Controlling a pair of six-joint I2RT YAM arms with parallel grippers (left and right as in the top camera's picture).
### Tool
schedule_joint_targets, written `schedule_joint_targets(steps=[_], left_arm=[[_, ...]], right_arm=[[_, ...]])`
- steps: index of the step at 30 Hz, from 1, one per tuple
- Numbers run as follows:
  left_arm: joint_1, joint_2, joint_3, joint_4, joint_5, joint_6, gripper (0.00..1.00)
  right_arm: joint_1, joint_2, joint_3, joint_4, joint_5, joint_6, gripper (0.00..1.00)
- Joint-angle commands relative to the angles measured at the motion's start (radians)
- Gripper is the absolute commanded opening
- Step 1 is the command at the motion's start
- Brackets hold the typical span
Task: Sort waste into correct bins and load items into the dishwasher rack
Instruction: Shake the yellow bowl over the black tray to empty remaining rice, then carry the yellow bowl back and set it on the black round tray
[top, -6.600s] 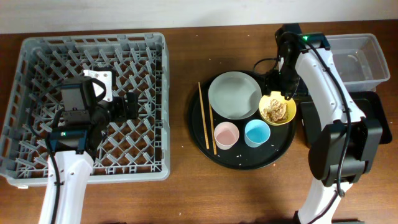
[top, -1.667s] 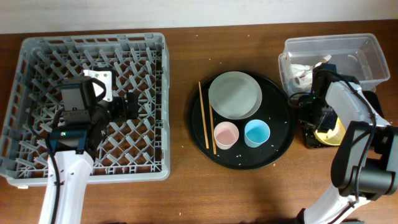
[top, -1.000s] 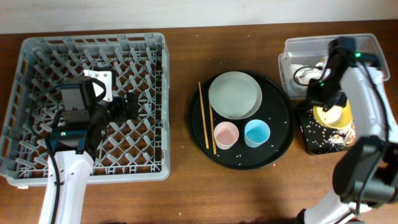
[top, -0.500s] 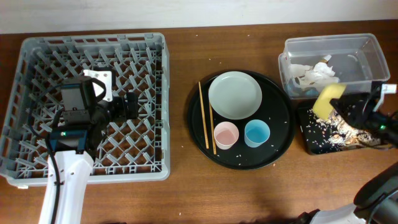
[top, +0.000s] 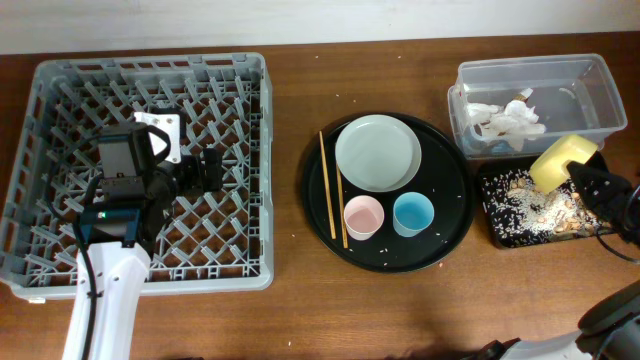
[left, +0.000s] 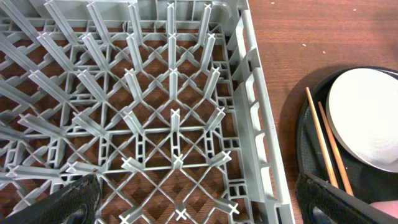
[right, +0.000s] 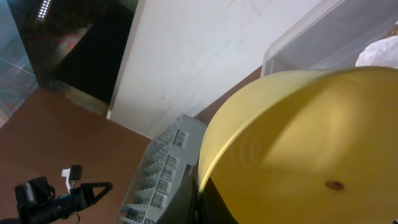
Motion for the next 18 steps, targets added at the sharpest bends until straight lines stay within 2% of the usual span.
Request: schedule_joint_targets(steps=[1,4,8,9,12,13,14,16,18], left_arm=[[0.002,0.003,0.014,0.002,0.008,0.001,0.99],[0.002,0.003,0.014,0.002,0.007,0.001,0.99],[0.002,0.003,0.014,0.002,0.008,0.001,0.99],[0.002,0.003,0.014,0.002,0.008,0.001,0.99],[0.002,0.003,0.014,0.002,0.007,0.001,0.99],[0.002,0.003,0.014,0.002,0.007,0.001,0.99],[0.002,0.003,0.014,0.002,0.008,0.001,0.99],[0.002,0.003,0.014,0.002,0.008,0.001,0.99],[0.002,0.003,0.014,0.002,0.008,0.001,0.99]], right_arm=[[0.018,-0.011,-0.005,0.009,-0.039,-0.039,0.04],[0.043,-0.012,-0.004,0.069,-0.039,0.041,0.04],[0.057,-0.021,-0.004,0.107,-0.039,0.047,0.04],[0.063,-0.021,-0.003,0.151,-0.04,0.126,0.04],[0.079,-0.03,0.0,0.225,-0.039,0.177,0.04],[0.079,-0.03,0.0,0.254,-0.011,0.177,0.04],[0.079,-0.03,0.0,0.267,0.06,0.236,0.04],[0.106,-0.046,0.002,0.246,0.077,0.24,0.04],[0.183,-0.123,0.005,0.186,0.222,0.24,0.04]])
